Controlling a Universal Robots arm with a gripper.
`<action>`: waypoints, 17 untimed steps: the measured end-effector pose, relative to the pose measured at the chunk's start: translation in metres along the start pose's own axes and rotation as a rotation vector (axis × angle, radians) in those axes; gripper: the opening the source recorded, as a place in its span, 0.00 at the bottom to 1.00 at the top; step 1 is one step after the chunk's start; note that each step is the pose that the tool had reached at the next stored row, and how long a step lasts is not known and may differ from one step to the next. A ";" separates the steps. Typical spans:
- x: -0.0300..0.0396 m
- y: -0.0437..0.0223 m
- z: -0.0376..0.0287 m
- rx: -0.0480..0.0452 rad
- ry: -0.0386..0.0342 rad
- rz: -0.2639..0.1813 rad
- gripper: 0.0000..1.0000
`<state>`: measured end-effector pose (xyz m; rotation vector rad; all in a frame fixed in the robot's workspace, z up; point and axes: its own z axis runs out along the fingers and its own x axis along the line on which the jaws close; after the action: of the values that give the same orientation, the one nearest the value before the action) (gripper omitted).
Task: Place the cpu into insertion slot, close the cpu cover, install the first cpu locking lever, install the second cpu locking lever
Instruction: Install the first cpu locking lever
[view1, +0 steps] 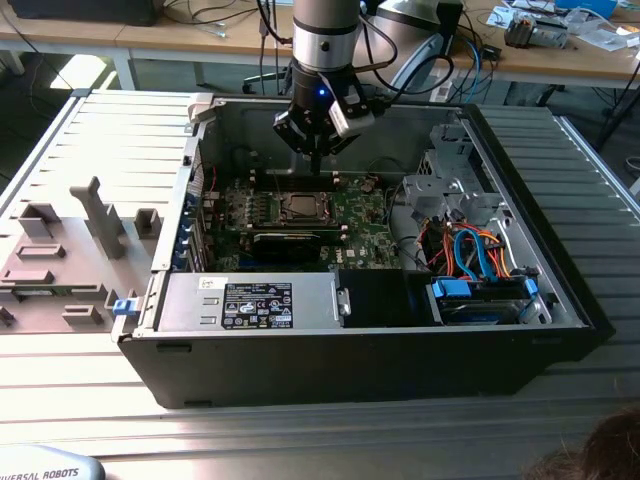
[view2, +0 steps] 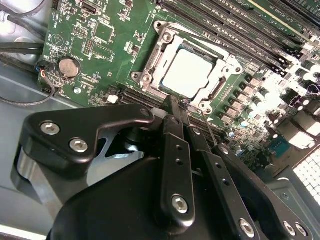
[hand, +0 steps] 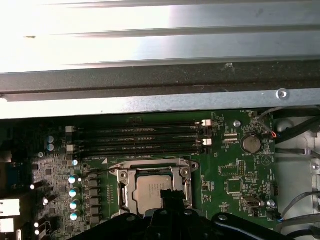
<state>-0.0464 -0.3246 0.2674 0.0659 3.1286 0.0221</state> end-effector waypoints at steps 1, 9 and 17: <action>0.0000 0.0000 0.0000 0.0000 0.0001 -0.001 0.11; 0.0000 0.0000 0.0000 -0.0001 0.0002 -0.012 0.11; 0.0000 0.0000 0.0000 -0.0002 0.0003 -0.021 0.11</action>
<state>-0.0464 -0.3246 0.2674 0.0338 3.1293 0.0223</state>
